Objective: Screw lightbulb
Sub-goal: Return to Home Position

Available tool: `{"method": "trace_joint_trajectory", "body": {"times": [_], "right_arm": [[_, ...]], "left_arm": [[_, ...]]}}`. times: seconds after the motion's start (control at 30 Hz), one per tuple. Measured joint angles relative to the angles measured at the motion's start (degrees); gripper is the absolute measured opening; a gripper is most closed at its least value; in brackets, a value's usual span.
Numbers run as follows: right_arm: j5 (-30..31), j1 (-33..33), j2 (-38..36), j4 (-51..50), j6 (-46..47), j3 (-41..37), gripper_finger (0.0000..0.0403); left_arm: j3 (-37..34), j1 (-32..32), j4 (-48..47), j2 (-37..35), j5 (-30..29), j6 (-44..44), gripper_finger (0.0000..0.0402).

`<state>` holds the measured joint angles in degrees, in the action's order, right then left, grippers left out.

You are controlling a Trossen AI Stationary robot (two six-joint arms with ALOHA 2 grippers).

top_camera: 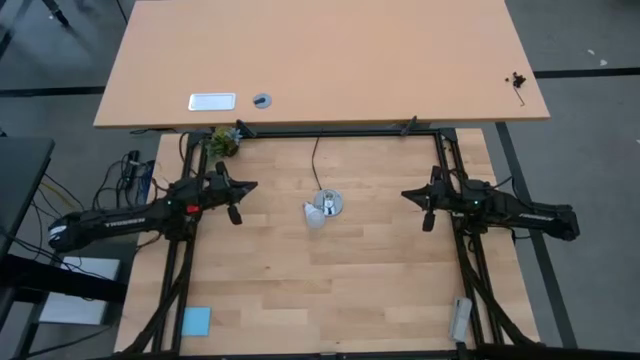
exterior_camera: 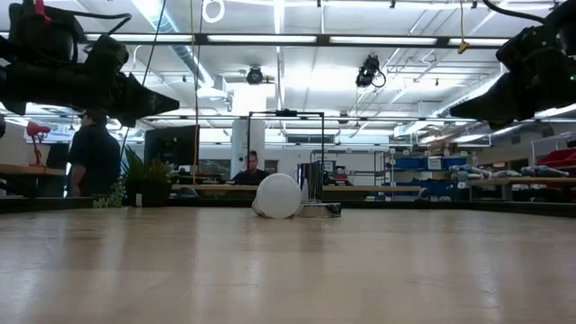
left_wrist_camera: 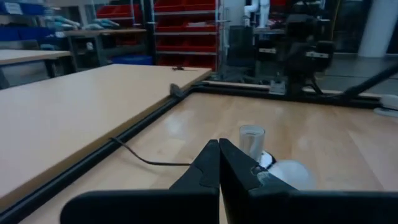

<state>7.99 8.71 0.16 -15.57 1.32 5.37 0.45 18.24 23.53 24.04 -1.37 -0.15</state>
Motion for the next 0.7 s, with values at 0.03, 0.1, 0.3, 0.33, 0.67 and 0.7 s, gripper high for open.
{"method": "trace_joint_trajectory", "body": {"times": [0.03, 0.1, 0.3, 0.33, 0.67, 0.7], "right_arm": [[0.0, 0.0, 0.0, -0.2, -0.2, 0.0, 0.0], [0.0, 0.0, 0.0, -1.6, -0.8, 0.3, 0.0], [0.1, 0.0, 0.0, -3.5, -0.4, 0.7, 0.0], [0.1, 0.0, 0.0, -3.4, -0.3, 0.7, 0.0], [-8.5, 0.1, 0.4, 16.4, -1.2, -5.0, 0.0], [-8.9, 0.1, 0.5, 16.6, -1.2, -5.0, 0.0]], "left_arm": [[0.0, 0.0, -1.4, -1.6, -0.4, 0.2, 0.0003], [0.0, 0.0, -3.9, -4.9, -0.5, 0.3, 0.0003], [0.0, 0.0, -13.9, -15.4, -1.7, 1.4, 0.0003], [0.0, 0.0, -15.7, -17.1, -1.8, 1.4, 0.0003], [0.6, 0.0, -21.0, -24.1, -0.3, 2.5, 0.0003], [0.7, 0.0, -20.9, -24.1, 0.0, 2.5, 0.0003]]}}
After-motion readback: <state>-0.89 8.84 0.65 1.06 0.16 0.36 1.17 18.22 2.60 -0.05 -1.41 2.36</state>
